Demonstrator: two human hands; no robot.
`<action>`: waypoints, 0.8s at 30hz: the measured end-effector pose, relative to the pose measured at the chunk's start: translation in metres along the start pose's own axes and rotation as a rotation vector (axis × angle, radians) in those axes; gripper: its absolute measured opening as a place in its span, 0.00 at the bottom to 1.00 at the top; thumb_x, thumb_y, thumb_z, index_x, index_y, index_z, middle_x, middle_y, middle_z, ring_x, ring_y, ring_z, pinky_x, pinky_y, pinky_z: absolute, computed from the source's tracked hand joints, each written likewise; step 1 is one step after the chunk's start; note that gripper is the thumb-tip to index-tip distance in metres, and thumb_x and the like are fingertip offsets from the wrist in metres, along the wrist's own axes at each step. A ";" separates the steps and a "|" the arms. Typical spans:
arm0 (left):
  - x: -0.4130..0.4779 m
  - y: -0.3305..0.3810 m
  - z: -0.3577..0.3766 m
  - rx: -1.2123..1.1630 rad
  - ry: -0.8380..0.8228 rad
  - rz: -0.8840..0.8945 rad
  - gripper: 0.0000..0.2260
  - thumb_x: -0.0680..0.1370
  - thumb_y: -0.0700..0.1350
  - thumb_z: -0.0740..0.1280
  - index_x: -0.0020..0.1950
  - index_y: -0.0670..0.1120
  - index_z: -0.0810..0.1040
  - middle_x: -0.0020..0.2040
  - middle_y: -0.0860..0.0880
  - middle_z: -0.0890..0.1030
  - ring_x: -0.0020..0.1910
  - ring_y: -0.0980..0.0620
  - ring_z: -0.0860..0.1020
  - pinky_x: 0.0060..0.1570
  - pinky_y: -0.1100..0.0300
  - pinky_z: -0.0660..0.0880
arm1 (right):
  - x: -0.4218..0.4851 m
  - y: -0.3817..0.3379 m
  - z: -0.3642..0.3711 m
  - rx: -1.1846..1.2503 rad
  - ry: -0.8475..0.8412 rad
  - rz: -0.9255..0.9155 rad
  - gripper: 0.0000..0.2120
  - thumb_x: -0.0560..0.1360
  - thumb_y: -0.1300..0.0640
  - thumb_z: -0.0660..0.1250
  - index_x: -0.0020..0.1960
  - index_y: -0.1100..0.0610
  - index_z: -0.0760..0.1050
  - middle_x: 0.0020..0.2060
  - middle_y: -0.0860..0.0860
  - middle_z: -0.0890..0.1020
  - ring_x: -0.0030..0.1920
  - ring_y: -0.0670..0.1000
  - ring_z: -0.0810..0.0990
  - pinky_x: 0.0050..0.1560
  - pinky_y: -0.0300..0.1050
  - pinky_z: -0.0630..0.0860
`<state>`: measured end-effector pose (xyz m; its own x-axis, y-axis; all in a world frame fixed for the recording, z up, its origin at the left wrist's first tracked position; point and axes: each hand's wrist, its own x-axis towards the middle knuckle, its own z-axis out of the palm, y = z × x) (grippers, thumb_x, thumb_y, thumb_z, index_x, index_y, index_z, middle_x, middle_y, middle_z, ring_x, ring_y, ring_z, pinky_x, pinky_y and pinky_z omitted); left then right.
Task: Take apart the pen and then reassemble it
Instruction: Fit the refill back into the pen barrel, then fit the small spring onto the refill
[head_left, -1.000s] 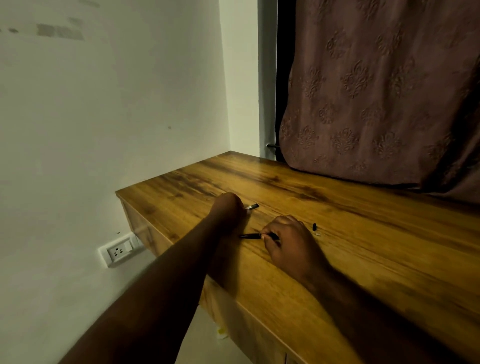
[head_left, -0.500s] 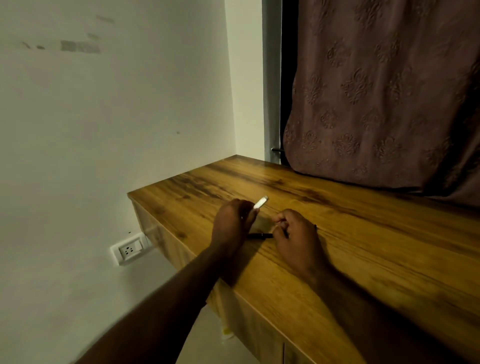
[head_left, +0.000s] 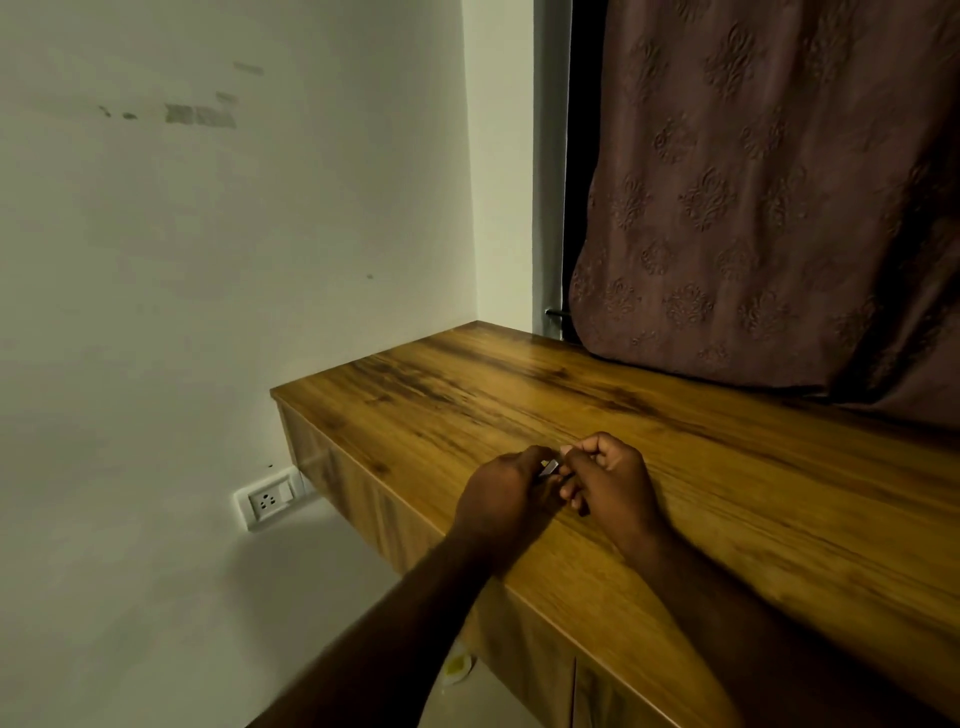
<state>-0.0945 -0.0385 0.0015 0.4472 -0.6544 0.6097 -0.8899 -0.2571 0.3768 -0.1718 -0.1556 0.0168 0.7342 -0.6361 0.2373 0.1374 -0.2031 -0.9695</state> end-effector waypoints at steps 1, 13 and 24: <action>0.000 -0.002 0.001 0.013 0.002 -0.012 0.13 0.76 0.55 0.65 0.57 0.52 0.75 0.43 0.51 0.82 0.38 0.52 0.78 0.36 0.57 0.74 | 0.000 0.000 0.000 0.025 -0.023 0.018 0.08 0.78 0.59 0.66 0.43 0.64 0.76 0.29 0.61 0.79 0.25 0.52 0.74 0.25 0.42 0.68; 0.001 -0.005 0.001 0.145 0.090 0.008 0.11 0.76 0.56 0.61 0.52 0.53 0.77 0.41 0.52 0.81 0.37 0.52 0.77 0.33 0.63 0.63 | -0.002 -0.003 -0.002 -0.040 -0.027 -0.028 0.07 0.77 0.60 0.67 0.41 0.63 0.77 0.27 0.52 0.78 0.22 0.45 0.72 0.25 0.41 0.68; 0.000 -0.006 -0.002 0.072 0.079 -0.070 0.13 0.77 0.59 0.61 0.56 0.55 0.76 0.44 0.54 0.81 0.41 0.56 0.76 0.37 0.62 0.70 | 0.021 -0.001 -0.042 0.139 0.136 0.011 0.06 0.76 0.64 0.66 0.40 0.61 0.75 0.29 0.54 0.77 0.23 0.46 0.72 0.21 0.37 0.66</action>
<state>-0.0894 -0.0357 0.0003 0.5118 -0.5754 0.6379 -0.8590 -0.3523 0.3715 -0.1846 -0.2002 0.0253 0.6406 -0.7345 0.2240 0.2278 -0.0967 -0.9689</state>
